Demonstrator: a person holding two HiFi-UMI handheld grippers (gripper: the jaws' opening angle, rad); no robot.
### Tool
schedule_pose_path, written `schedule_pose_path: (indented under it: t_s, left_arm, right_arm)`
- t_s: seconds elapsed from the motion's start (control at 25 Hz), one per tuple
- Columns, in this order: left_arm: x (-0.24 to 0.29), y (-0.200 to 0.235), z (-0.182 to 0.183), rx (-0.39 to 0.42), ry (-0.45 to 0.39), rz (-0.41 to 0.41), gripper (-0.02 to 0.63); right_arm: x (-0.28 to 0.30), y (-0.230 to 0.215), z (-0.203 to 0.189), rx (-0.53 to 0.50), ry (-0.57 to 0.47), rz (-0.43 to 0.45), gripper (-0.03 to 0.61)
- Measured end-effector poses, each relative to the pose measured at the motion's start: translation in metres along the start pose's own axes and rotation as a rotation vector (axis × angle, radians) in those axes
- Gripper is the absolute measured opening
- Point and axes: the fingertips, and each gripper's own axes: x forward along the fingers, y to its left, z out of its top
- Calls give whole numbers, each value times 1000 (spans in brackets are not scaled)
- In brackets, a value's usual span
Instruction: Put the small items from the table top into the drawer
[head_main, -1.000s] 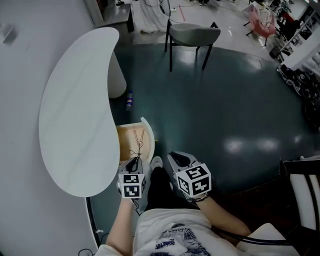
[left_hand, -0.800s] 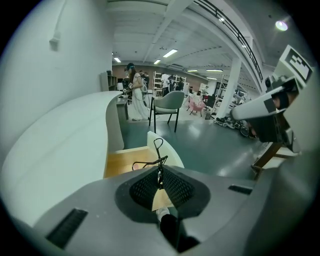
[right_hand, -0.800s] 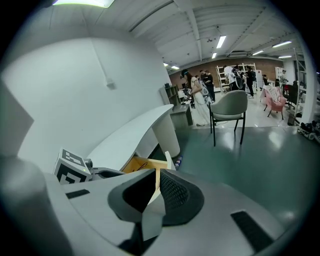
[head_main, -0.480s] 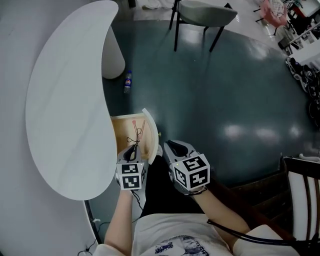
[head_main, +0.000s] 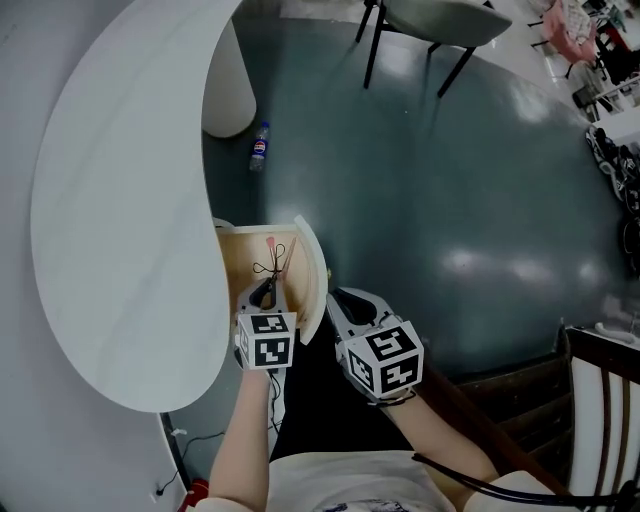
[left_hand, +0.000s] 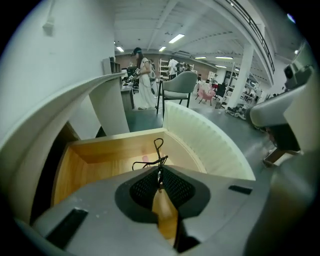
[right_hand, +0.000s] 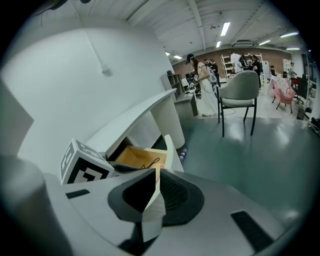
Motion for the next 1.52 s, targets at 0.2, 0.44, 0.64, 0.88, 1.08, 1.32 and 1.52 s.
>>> schedule_pose_path:
  t_s: [0.2,0.44,0.64,0.88,1.08,1.32,1.52]
  left_arm:
    - [21,6,-4,-6,51,-10,44]
    - [38,11,-9,-11,91,-12,45]
    - [55,10,-15,35,145,-20,46]
    - [72,11,-29,47,203,-32,46]
    - [83,15,-36,18,227,-38,46]
    - [86,12,-37,13,260,-56,46]
    - [88,11,-36,14,273,-61,46]
  right_arm:
    - [15,-13,-7,14,24,-8,43]
    - [25,-21,-13,68,30,-15,43]
    - [30,-21,-11,110,10,-12,43]
    - [33,-21,-15,142,-3,-3,43]
    - [34,-27,-14,158,-21,-8,43]
    - [31,-30,-13,174,-28,-17,43]
    - [29,-28,-16,175,-21,-7,43]
